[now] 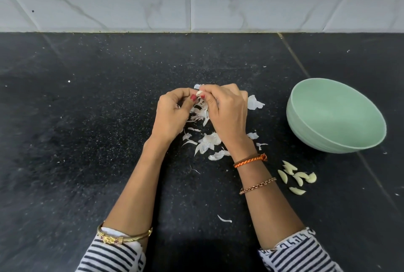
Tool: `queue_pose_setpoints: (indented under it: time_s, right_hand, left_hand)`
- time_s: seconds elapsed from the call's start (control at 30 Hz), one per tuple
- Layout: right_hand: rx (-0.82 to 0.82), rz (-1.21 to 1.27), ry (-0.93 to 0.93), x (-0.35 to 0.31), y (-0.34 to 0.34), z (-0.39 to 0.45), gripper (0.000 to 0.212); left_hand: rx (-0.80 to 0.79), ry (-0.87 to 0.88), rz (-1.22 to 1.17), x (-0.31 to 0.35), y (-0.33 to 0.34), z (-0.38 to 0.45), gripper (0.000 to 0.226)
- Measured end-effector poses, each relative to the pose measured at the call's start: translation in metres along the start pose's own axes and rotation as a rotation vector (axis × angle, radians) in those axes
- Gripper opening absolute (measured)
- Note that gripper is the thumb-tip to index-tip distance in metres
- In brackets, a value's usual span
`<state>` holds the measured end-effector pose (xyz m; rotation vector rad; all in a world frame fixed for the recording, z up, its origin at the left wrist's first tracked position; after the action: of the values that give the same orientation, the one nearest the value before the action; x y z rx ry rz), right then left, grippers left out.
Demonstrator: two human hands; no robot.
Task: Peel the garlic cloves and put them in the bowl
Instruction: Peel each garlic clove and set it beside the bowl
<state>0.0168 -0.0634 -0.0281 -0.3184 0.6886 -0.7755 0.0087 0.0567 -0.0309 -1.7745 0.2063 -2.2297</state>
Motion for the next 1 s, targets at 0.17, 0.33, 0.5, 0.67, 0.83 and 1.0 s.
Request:
queue_pose_setpoints:
  time_s: [0.17, 0.33, 0.5, 0.67, 0.83, 1.0]
  right_hand:
    - [0.024, -0.011, -0.021, -0.001, -0.0018, 0.0015, 0.025]
    - [0.015, -0.037, -0.092, -0.0029, -0.0017, 0.0008, 0.025]
    - [0.041, -0.061, -0.106, -0.0014, -0.004, 0.0, 0.019]
    - [0.067, -0.051, -0.097, 0.0, -0.006, 0.0004, 0.016]
    - [0.063, -0.032, -0.096, 0.0045, -0.0062, 0.0003, 0.017]
    - [0.059, 0.051, -0.109, 0.0037, -0.0078, 0.0023, 0.005]
  left_hand:
    - [-0.011, 0.0, 0.023, 0.0002, 0.0036, -0.0008, 0.02]
    - [-0.031, 0.004, 0.056, -0.0036, 0.0042, -0.0011, 0.016]
    - [-0.005, 0.04, 0.012, 0.0047, 0.005, -0.0015, 0.015]
    - [0.031, 0.076, 0.052, -0.0014, 0.0046, -0.0014, 0.018]
    - [0.065, 0.103, 0.039, 0.0013, 0.0013, -0.0002, 0.017]
    - [0.023, 0.052, -0.177, 0.0054, -0.0019, -0.0008, 0.008]
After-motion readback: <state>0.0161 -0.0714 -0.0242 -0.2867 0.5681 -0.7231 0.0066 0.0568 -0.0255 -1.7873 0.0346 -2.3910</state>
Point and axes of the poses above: each hand's wrist, its own z-axis towards the middle knuckle, its own y-axis out of the palm, x = y × z, the point moved 2 cm from there along z, towards the middle knuckle, and after that the axes turned 2 degrees about z, right-handed, at the moved point
